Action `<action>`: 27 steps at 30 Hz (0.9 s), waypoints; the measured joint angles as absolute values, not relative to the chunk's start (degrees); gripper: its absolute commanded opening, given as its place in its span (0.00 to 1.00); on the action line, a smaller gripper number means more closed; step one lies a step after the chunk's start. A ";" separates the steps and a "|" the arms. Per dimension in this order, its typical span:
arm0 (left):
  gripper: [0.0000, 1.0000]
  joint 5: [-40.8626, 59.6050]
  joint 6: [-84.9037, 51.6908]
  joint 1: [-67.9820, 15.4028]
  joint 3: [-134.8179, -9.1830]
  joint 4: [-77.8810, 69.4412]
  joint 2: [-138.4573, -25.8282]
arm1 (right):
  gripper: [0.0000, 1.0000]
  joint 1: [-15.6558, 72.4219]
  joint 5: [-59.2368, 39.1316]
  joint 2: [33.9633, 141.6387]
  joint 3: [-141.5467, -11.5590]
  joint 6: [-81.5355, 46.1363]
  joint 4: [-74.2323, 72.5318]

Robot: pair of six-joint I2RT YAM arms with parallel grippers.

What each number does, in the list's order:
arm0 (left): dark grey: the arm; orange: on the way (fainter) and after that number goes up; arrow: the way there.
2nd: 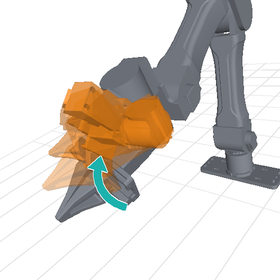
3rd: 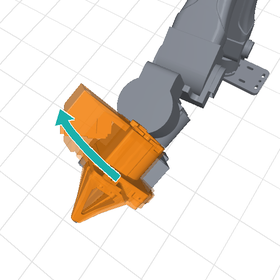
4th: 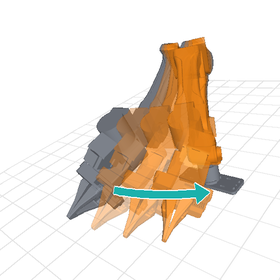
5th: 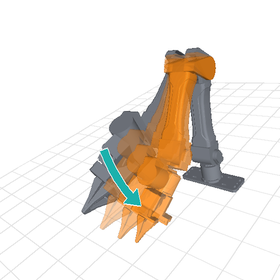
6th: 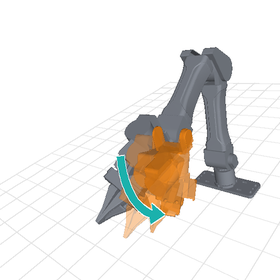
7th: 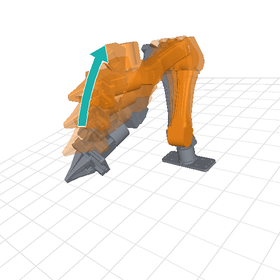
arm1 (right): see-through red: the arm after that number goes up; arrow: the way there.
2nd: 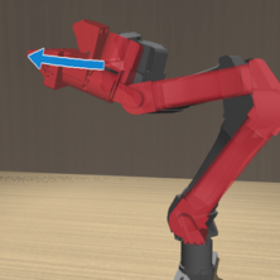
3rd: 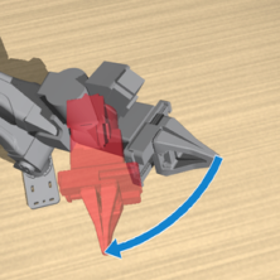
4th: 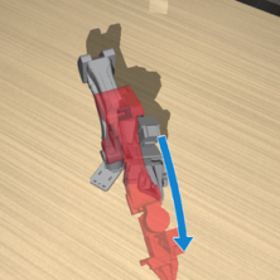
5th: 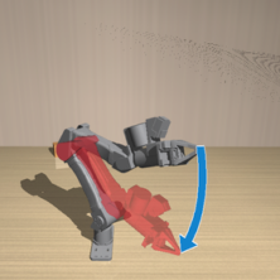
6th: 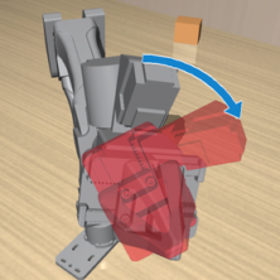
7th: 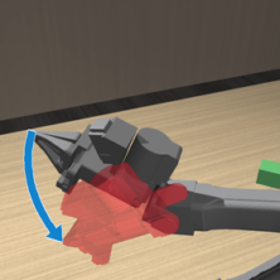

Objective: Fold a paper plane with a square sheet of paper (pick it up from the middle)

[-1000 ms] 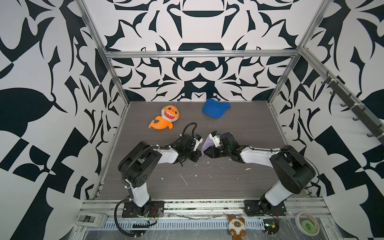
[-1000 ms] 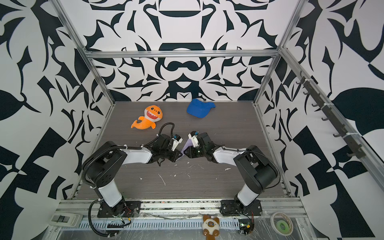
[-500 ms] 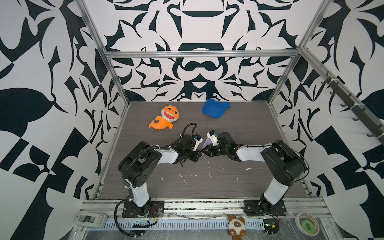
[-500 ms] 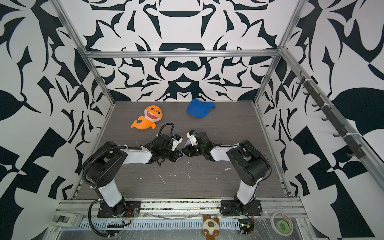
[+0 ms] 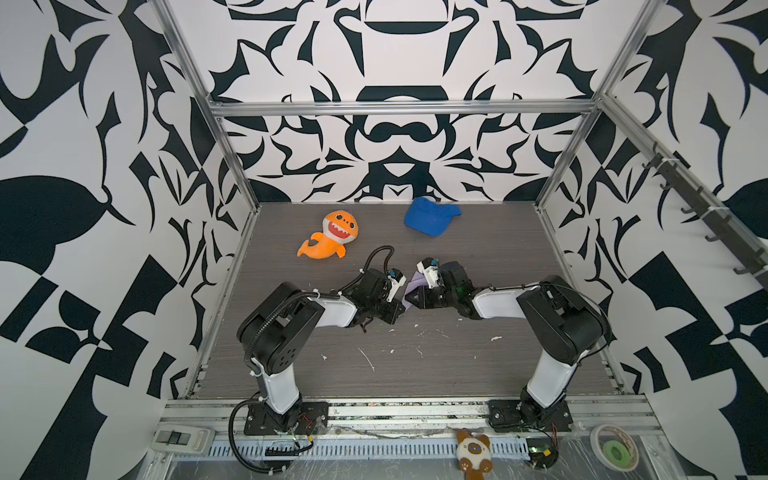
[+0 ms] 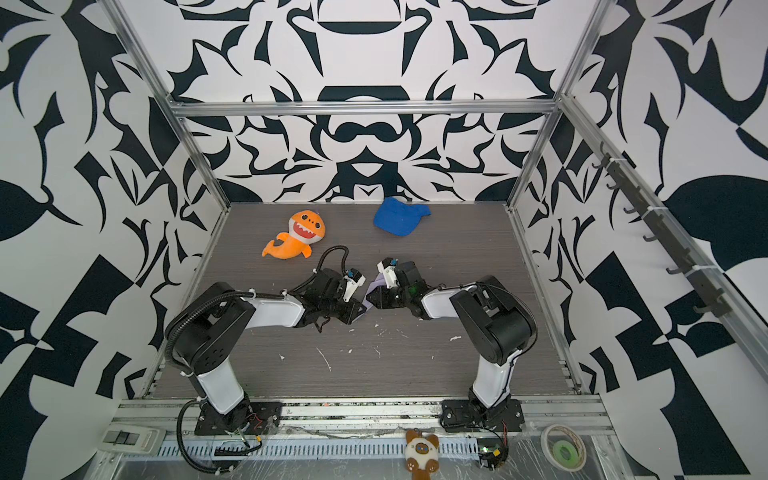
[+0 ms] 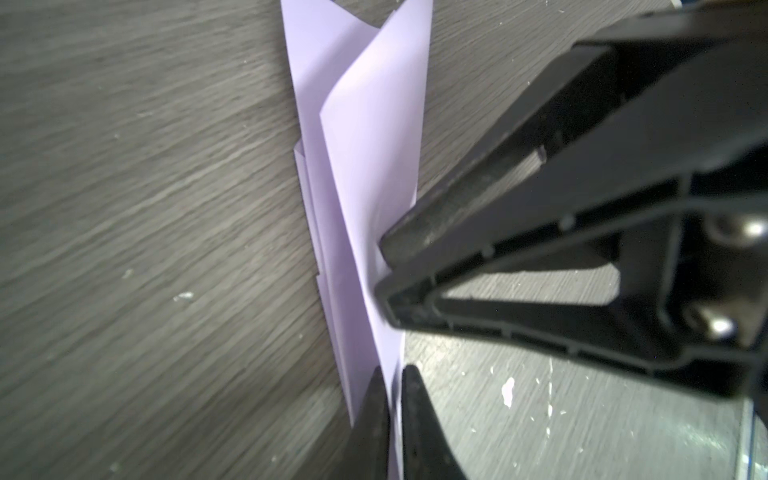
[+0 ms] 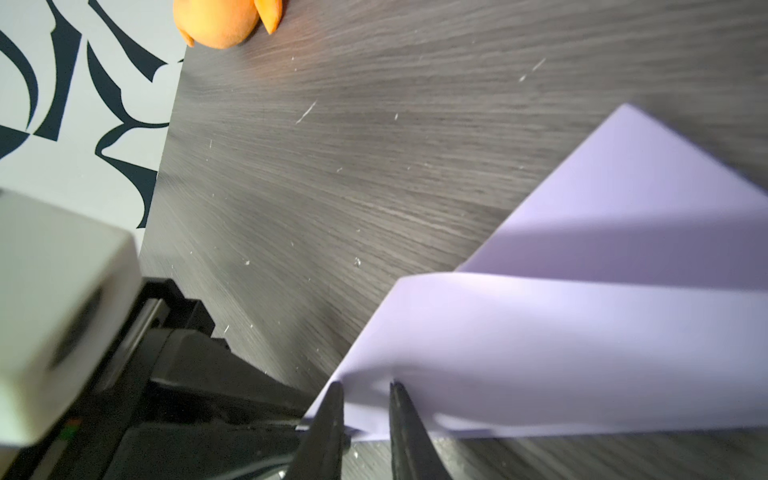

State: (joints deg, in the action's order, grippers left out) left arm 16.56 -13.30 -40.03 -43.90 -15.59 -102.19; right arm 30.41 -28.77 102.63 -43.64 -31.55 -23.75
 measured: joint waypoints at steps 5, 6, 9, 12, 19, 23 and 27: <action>0.14 16.56 -13.30 -40.03 -43.94 -15.55 -102.19 | 0.24 30.02 -29.17 103.85 -44.62 -31.64 -23.88; 0.14 16.56 -13.28 -40.03 -44.01 -15.46 -102.19 | 0.24 29.95 -29.21 104.14 -44.75 -31.70 -23.86; 0.14 16.53 -13.28 -40.03 -44.14 -15.25 -102.19 | 0.24 29.95 -29.32 104.77 -44.86 -31.79 -23.86; 0.14 16.51 -13.28 -40.03 -44.29 -14.96 -102.19 | 0.24 29.85 -29.32 105.12 -44.86 -31.86 -23.70; 0.14 16.47 -13.30 -40.03 -44.38 -14.74 -102.19 | 0.23 29.69 -29.17 105.12 -44.86 -32.01 -23.46; 0.15 16.38 -13.30 -40.03 -44.53 -14.48 -102.19 | 0.23 29.69 -29.10 105.47 -44.86 -32.29 -23.42; 0.17 16.36 -13.56 -40.03 -44.77 -14.04 -102.17 | 0.22 29.69 -28.93 105.86 -44.86 -32.82 -23.44</action>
State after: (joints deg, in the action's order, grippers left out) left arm 16.36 -13.56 -40.03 -44.77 -14.04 -102.17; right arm 29.69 -28.93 105.86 -44.86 -32.82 -23.44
